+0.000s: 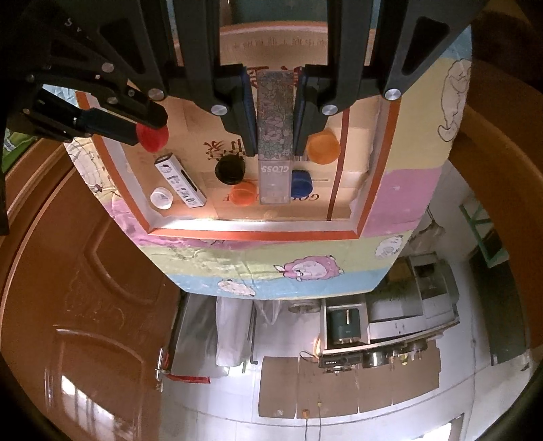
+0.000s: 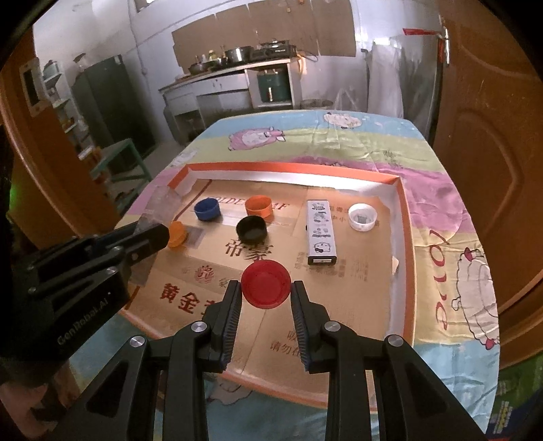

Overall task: Organize rigid objects
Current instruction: 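Lower the glitter tube with the left tool while the right tool lowers the red cap into the tray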

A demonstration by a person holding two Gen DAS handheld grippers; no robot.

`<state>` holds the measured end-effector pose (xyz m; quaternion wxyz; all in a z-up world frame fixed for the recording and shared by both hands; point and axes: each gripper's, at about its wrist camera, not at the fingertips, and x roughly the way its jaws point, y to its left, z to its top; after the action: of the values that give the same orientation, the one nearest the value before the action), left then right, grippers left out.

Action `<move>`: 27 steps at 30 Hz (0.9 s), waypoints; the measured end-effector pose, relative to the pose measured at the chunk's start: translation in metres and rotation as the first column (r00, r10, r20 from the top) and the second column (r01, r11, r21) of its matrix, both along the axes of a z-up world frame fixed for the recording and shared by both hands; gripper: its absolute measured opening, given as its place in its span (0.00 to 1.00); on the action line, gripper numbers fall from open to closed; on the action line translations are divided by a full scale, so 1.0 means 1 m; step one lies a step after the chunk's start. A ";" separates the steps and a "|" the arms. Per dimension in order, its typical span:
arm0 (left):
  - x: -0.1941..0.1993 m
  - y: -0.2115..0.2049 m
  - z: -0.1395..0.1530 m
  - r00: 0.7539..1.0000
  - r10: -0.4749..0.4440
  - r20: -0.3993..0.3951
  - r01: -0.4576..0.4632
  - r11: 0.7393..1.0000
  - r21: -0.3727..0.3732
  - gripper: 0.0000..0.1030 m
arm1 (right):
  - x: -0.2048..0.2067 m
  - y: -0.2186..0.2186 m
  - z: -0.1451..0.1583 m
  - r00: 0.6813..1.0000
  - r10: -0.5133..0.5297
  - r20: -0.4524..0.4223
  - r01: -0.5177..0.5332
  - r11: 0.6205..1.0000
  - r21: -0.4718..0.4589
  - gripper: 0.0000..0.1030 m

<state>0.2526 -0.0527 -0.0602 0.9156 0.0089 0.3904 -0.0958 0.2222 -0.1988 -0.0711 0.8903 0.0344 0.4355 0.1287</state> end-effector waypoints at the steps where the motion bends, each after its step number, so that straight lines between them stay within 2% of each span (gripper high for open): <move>1: 0.002 0.000 -0.002 1.000 -0.001 -0.004 0.001 1.000 0.000 0.20 | 0.002 0.000 -0.002 1.000 0.000 -0.002 0.000 1.000 -0.001 0.30; 12: 0.021 -0.003 -0.018 0.999 -0.018 -0.047 0.018 1.000 -0.006 0.20 | 0.024 0.005 -0.015 0.999 0.017 -0.029 -0.017 1.000 -0.019 0.30; 27: 0.033 -0.009 -0.042 0.993 -0.035 -0.115 0.039 0.999 0.031 0.20 | 0.039 0.013 -0.033 0.997 0.033 -0.074 -0.036 0.998 -0.045 0.30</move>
<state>0.2854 -0.0618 -0.1027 0.8895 0.0260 0.4436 -0.1067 0.2610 -0.1854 -0.1041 0.8719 0.0111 0.4712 0.1328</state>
